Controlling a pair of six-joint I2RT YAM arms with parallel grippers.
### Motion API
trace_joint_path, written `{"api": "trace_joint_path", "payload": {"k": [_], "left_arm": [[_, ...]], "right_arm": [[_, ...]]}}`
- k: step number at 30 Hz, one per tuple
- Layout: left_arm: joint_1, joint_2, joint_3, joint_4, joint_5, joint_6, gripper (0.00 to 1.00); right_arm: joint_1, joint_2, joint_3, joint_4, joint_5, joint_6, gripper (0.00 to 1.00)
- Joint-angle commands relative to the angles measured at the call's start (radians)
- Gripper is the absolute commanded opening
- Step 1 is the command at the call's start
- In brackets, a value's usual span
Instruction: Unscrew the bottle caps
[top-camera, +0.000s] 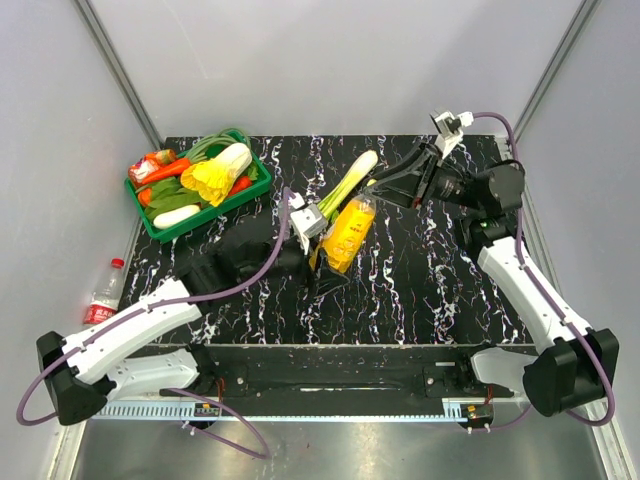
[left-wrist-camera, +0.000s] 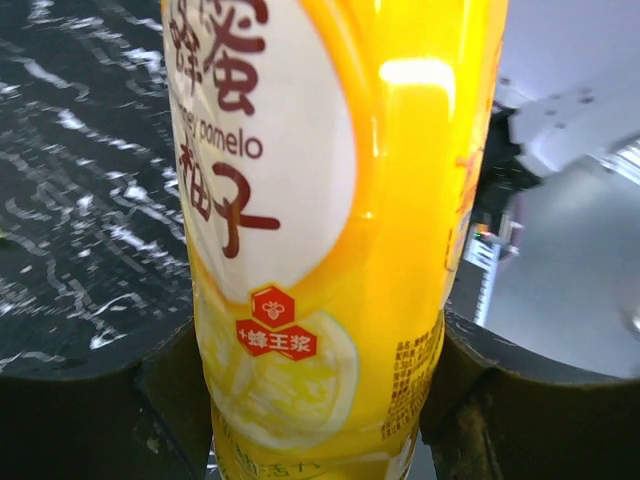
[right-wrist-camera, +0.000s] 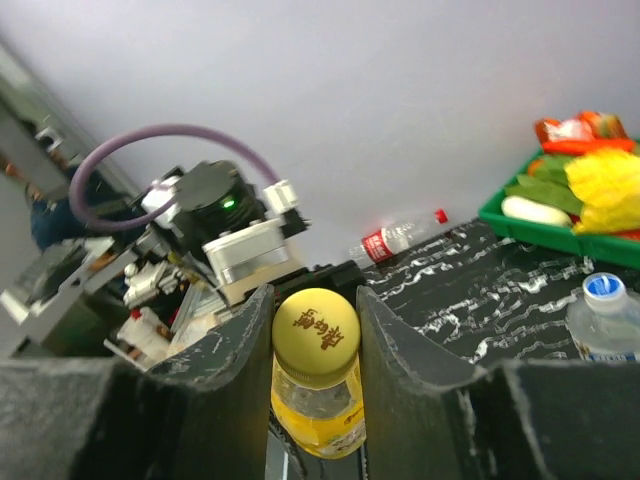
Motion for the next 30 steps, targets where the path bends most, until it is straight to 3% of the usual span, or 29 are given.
{"api": "trace_joint_path", "payload": {"k": [1,7,15,30], "left_arm": [[0.009,-0.037,-0.024,0.096,0.325,-0.012,0.00],[0.017,-0.029,-0.021,0.168,0.495,-0.038,0.00],[0.019,0.035,-0.002,0.234,0.712,-0.080,0.00],[0.036,0.006,-0.030,0.220,0.655,-0.070,0.00]], "right_arm": [[-0.005,-0.003,0.002,0.499,-0.086,0.214,0.00],[-0.005,0.055,0.039,0.832,-0.119,0.443,0.00],[-0.005,0.027,0.097,0.873,-0.133,0.418,0.00],[-0.005,-0.033,0.081,0.850,-0.078,0.363,0.04]]}}
